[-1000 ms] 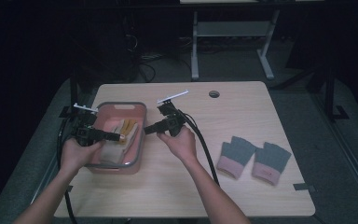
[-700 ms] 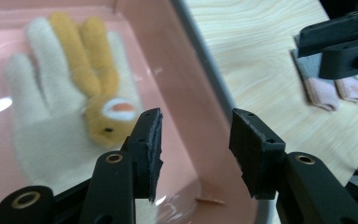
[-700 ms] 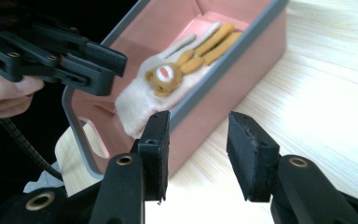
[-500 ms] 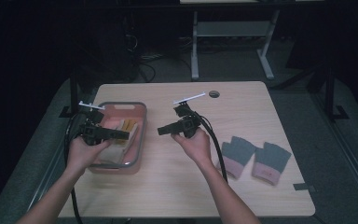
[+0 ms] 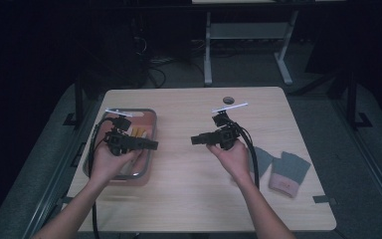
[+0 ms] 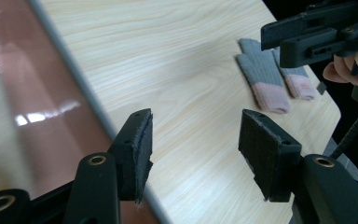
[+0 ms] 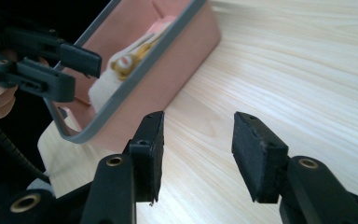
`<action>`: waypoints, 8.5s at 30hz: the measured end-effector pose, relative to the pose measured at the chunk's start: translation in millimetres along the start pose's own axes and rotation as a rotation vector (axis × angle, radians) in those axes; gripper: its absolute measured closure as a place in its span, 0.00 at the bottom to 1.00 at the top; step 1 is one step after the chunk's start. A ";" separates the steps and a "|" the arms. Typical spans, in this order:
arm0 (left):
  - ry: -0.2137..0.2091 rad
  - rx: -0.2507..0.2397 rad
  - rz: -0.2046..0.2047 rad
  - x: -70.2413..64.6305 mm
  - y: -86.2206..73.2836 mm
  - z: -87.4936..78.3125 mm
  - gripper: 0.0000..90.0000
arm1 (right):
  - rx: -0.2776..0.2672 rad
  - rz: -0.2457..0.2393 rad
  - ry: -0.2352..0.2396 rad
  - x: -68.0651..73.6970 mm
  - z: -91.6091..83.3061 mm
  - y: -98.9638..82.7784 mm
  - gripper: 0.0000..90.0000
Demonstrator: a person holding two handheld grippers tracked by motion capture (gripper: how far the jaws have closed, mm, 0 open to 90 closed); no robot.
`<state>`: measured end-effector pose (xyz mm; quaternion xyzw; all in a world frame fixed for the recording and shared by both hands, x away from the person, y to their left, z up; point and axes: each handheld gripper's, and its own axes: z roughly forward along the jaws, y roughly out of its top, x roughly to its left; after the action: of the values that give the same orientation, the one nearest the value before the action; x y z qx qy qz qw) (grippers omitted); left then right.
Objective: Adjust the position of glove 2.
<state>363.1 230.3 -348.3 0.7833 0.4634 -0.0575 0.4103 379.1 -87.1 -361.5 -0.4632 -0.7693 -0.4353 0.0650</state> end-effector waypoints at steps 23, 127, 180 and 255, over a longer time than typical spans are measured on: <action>-0.111 0.012 0.083 -49.4 6.8 54.7 0.44 | -0.009 0.033 -0.077 -40.2 -49.2 -37.8 0.52; -0.168 0.013 0.150 -73.3 -20.8 116.0 0.41 | -0.003 0.076 -0.506 -106.0 -132.5 -135.7 0.92; -0.185 0.056 0.146 -97.1 -9.7 161.1 0.40 | -0.054 0.170 -0.390 -93.7 -89.8 -120.0 0.55; -0.269 0.146 -0.056 -93.8 -16.5 230.9 0.71 | -0.063 0.258 -0.214 -103.1 -78.0 -131.5 0.80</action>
<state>364.5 9.7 -465.5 0.7832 0.4205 -0.2066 0.4088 312.3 -236.9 -445.7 -0.6038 -0.6918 -0.3954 0.0235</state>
